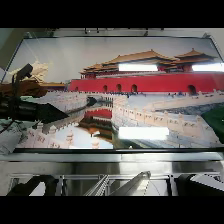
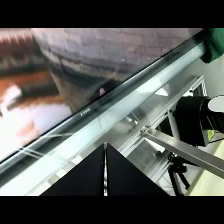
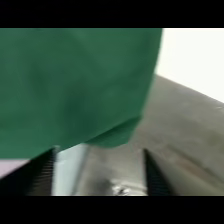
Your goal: Fold the shirts.
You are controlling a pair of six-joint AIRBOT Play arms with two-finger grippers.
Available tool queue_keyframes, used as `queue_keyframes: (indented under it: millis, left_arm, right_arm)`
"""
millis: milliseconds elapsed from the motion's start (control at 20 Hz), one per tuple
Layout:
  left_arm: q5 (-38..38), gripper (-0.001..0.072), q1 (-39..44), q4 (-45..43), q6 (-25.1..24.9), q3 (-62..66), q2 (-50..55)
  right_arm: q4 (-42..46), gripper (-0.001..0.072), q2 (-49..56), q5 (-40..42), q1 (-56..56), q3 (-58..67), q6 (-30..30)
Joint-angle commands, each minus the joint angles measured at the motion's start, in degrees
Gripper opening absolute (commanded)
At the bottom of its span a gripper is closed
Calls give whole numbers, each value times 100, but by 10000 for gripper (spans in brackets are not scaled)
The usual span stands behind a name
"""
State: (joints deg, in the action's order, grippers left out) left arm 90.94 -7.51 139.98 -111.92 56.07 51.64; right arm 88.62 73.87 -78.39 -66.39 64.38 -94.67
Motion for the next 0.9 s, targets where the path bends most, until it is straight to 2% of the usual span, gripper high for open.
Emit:
queue_keyframes:
  millis: [0, 50, 100, 300, 400, 500, 650, 850]
  left_arm:
    - [-2, 17, 4, 57, -223, 542, -173]
    - [-72, 17, 2, 48, -254, 627, -363]
    - [-96, 17, -2, 31, -293, 586, -584]
    - [-306, 18, -4, -413, -254, -533, -1635]
    - [-684, 18, -2, -282, -120, -1259, -2059]
    - [-1047, 18, -2, -63, -96, -1849, -2400]
    - [-1099, 18, -2, -48, -101, -2304, -2693]
    - [-942, 18, -2, -52, -98, -2212, -2730]
  right_arm:
    - [-2070, 127, -634, -372, 612, 105, 240]
    - [-2730, 122, -881, -328, 1003, 59, 468]
    - [-3167, 19, -1126, -280, 1462, 50, 634]
    - [-3718, 19, -2299, -221, 3504, -120, 1080]
    - [-3751, 19, -3152, 57, 4634, -575, 1220]
    - [-3609, 19, -4120, 623, 5641, -1335, 1086]
    - [-3595, 18, -5289, 1534, 6522, -2667, 566]
    - [-3790, 19, -5442, 1521, 6658, -2997, 533]
